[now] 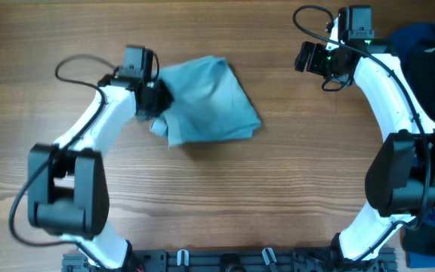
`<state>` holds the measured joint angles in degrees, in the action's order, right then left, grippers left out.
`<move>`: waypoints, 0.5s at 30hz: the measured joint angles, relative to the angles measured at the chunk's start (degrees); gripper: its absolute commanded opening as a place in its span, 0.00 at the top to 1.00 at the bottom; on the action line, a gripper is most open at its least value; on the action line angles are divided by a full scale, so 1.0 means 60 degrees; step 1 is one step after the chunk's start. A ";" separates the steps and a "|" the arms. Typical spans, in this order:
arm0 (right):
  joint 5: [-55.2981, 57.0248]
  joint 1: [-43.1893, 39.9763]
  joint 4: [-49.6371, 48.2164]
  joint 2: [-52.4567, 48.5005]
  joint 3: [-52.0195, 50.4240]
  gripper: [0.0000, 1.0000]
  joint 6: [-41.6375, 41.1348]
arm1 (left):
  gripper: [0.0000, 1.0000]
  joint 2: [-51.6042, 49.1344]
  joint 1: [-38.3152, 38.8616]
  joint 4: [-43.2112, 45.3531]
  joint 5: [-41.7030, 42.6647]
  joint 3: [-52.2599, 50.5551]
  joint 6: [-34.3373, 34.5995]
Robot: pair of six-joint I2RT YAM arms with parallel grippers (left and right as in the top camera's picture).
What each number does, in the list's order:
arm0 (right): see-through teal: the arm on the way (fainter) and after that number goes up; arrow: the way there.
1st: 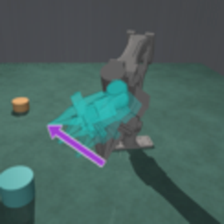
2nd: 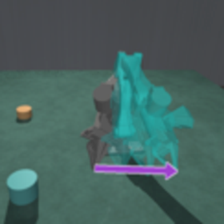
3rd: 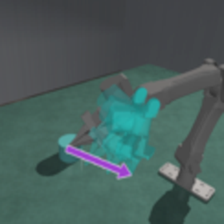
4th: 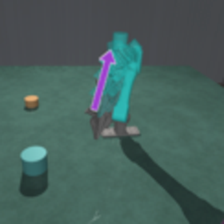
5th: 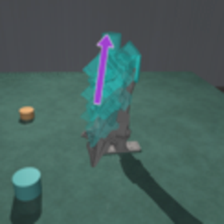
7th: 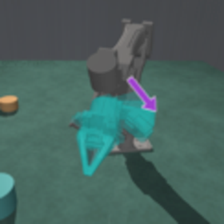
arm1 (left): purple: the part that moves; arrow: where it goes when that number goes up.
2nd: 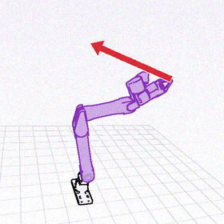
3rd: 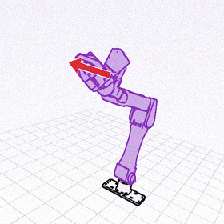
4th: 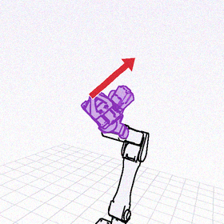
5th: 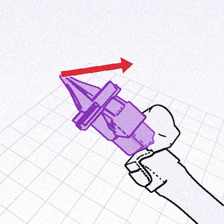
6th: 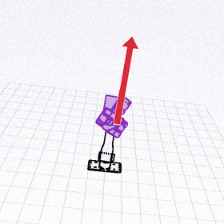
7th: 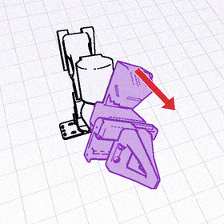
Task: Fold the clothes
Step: 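Drag the jeans bundle with the left gripper to the upper left table corner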
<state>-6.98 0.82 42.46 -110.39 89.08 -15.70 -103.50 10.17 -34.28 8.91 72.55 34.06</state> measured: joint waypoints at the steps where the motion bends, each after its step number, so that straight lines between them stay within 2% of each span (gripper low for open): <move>1: -0.0004 0.0000 0.0000 0.0000 -0.0004 0.00 0.0000 | 0.96 0.0153 0.0098 0.0124 -0.0004 0.0200 -0.0029; 8: -0.0004 0.0000 0.0000 0.0000 -0.0004 0.00 0.0000 | 0.96 0.0860 0.0681 0.1603 -0.0011 0.0973 -0.0390; 15: -0.0004 0.0000 0.0004 0.0000 0.0000 0.00 0.0000 | 0.96 0.0856 0.0127 0.3268 -0.0863 0.0973 -0.0525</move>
<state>-7.01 0.82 42.48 -110.39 89.08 -15.70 -98.37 10.94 -14.68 3.73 78.39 30.92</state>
